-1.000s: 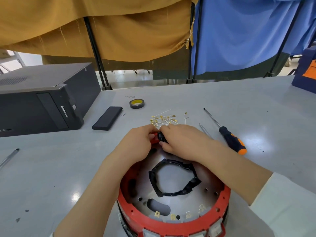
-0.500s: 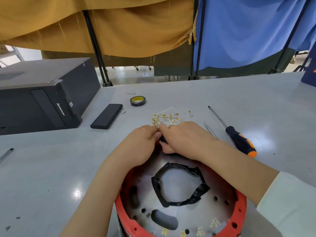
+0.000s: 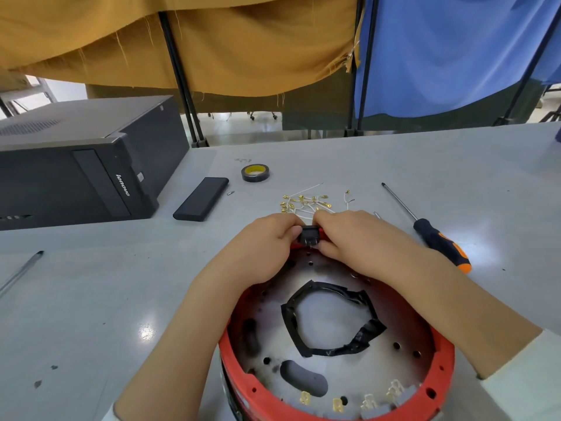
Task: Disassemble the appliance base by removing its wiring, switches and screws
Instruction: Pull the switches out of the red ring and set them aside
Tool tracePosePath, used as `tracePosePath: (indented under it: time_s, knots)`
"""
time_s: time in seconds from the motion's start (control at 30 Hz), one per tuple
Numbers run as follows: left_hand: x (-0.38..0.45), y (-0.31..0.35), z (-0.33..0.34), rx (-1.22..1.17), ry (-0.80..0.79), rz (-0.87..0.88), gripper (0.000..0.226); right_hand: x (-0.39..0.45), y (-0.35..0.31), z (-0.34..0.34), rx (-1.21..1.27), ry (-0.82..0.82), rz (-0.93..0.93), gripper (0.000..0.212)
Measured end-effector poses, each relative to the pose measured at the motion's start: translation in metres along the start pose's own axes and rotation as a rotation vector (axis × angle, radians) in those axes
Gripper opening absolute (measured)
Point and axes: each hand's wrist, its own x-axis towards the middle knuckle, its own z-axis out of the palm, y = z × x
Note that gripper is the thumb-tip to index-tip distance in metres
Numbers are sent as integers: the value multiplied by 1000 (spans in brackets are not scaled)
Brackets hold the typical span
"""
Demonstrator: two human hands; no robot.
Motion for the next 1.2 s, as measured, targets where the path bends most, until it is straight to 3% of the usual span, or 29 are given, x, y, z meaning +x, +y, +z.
tracePosePath:
  time_s: [0.2, 0.5, 0.67, 0.83, 0.93, 1.2]
  knots:
    - [-1, 1, -1, -1, 16, -10, 23, 4, -2, -1, -99, -12, -76, 28]
    - [6, 1, 2, 69, -7, 44, 24, 0, 2, 2, -72, 58, -40, 47]
    - [10, 8, 1, 139, -18, 87, 25, 1, 7, 0, 62, 71, 92, 27]
    - [6, 8, 9, 471, 18, 269, 52, 2, 20, -4, 208, -71, 205, 23]
    - [11, 9, 16, 643, 36, 314, 45, 3, 20, -2, 191, -83, 201, 31]
    - [25, 11, 30, 906, 134, 268, 34, 1, 19, -2, 159, -91, 171, 18]
